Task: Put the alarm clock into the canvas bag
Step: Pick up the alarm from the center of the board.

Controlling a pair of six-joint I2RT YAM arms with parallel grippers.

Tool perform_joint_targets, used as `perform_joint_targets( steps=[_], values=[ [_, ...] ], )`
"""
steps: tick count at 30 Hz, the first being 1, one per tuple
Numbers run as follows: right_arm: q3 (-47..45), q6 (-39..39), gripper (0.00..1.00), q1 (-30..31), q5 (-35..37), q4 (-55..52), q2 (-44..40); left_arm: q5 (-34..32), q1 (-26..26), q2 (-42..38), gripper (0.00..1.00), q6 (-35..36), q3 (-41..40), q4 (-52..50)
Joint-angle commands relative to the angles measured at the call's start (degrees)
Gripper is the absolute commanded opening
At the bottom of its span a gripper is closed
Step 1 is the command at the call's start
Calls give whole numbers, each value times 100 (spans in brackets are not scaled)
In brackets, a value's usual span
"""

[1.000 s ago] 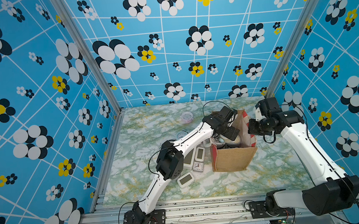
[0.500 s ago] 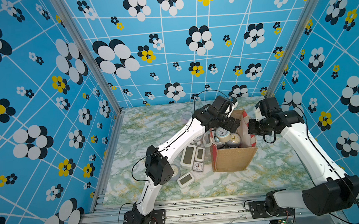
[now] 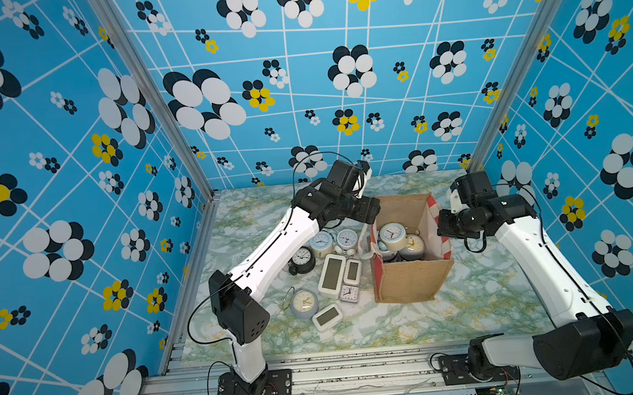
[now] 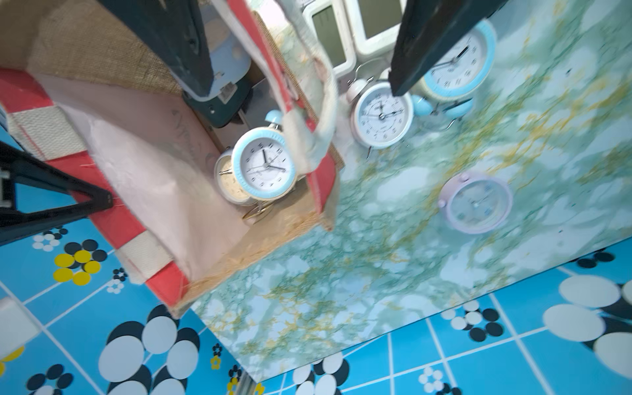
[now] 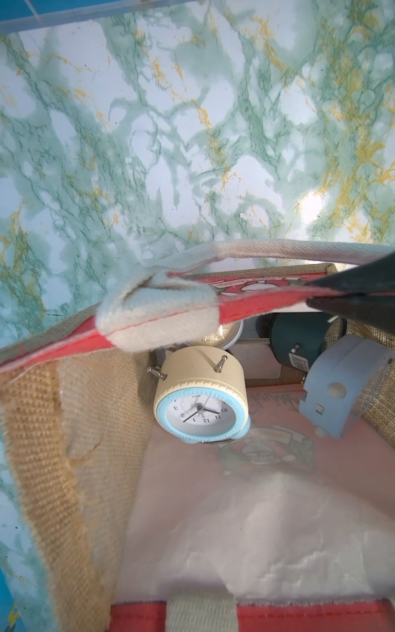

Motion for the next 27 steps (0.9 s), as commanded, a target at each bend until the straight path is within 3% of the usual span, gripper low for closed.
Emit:
perform_joint_targets(
  steps=[1,14,21,27],
  values=[
    [161,-66,0,5,65,-178,-51,-280,264,-486,82,-309,-591,-116],
    [154,-95,0,10,31,-173,0,-781,1438,-1445,89,-1672,-3177,294],
    [113,-81,0,7,17,-135,21,-1060,1723,-1023,92,-2251,-3519,106],
    [100,-78,0,8,12,-115,25,-828,1906,-709,95,-2557,-3730,356]
  ],
)
